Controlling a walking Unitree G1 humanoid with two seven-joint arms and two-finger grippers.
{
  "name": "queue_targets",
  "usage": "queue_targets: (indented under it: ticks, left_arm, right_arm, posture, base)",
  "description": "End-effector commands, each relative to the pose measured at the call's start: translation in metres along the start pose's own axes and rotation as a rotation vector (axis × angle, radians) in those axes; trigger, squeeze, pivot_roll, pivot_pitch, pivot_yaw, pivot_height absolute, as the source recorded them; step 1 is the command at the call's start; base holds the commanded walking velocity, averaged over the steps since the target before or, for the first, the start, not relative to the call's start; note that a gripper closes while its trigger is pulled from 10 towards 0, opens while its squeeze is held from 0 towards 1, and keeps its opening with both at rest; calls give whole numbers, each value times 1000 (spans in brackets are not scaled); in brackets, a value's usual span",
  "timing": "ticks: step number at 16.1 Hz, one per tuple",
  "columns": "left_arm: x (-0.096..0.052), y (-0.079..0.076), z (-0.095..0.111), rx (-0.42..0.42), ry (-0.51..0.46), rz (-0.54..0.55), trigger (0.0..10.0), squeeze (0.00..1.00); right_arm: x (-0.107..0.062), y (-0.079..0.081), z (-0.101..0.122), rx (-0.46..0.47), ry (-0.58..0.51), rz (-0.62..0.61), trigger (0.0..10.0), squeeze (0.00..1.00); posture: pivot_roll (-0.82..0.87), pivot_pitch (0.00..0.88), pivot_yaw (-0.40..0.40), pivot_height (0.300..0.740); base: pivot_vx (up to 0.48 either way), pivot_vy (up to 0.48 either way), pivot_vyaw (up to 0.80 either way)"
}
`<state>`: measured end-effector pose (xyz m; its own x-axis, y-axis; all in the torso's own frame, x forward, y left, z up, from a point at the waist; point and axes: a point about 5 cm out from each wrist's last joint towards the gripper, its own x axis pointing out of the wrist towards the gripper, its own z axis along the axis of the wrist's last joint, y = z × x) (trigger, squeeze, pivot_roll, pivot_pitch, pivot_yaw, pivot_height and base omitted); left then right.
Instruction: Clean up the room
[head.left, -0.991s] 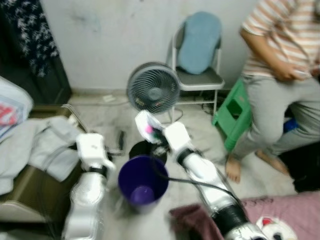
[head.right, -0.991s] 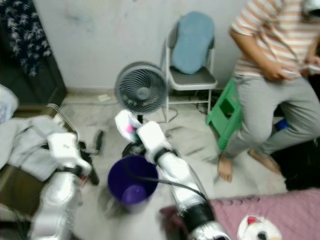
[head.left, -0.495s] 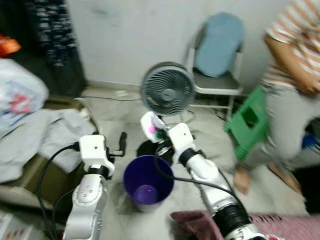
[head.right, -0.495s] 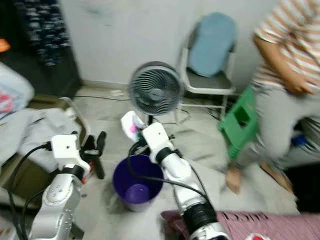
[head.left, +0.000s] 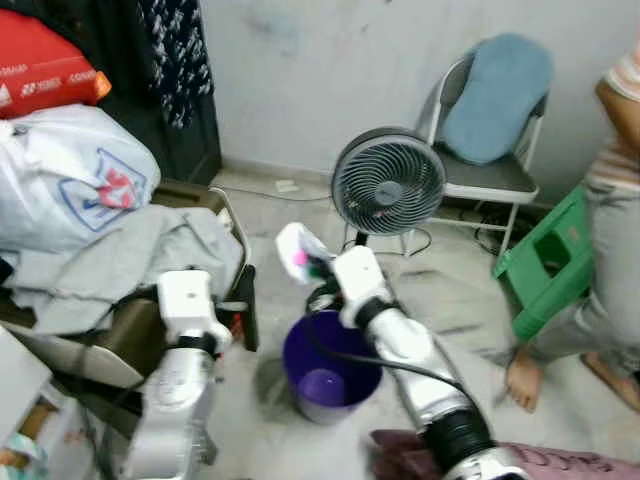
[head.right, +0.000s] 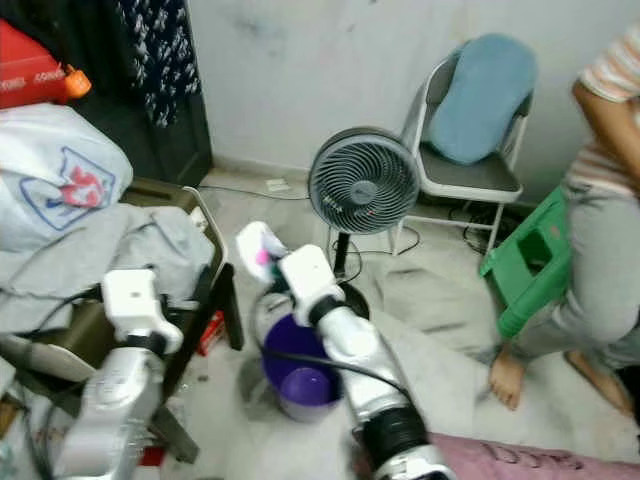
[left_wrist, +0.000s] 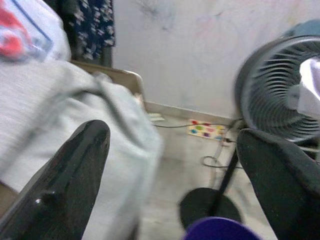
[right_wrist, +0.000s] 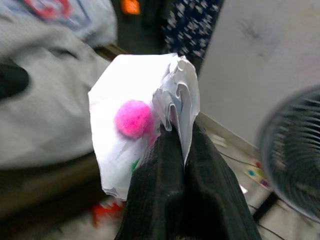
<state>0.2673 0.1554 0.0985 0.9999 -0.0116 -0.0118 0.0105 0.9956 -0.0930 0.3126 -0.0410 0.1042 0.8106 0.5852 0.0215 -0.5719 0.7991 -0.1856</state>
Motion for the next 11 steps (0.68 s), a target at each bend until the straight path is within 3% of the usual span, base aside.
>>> queue_targets:
  ticks: [1, 3, 8, 10, 11]
  left_arm:
    - [2, -10, 1, -15, -2, -31, 10000, 0]
    - [2, -11, 2, -13, -6, -34, 10000, 0]
    - [-1, -15, 3, -37, -15, -96, 10000, 0]
    - [-5, -18, 5, -33, -22, -163, 10000, 0]
    - [-13, -20, 5, 4, -16, -248, 10000, 0]
  right_arm:
    - [-4, -10, -3, -11, 14, -27, 10000, 0]
    - [-3, -10, -2, -7, 13, -28, 10000, 0]
    - [-4, -10, -5, -8, 31, -38, 10000, 0]
    - [-5, -14, -4, 10, 38, -61, 10000, 0]
    - [-11, -22, -5, 24, 51, -96, 10000, 0]
  posture:
    - [55, 0, -57, 740]
    - [56, 0, -57, 740]
    - [46, 0, -56, 740]
    - [45, 0, -59, 740]
    - [48, 0, -65, 740]
  base:
    - [0, 435, 0]
    - [0, 377, 0]
    - [0, 0, 0]
    - [0, 0, 0]
    - [0, 0, 0]
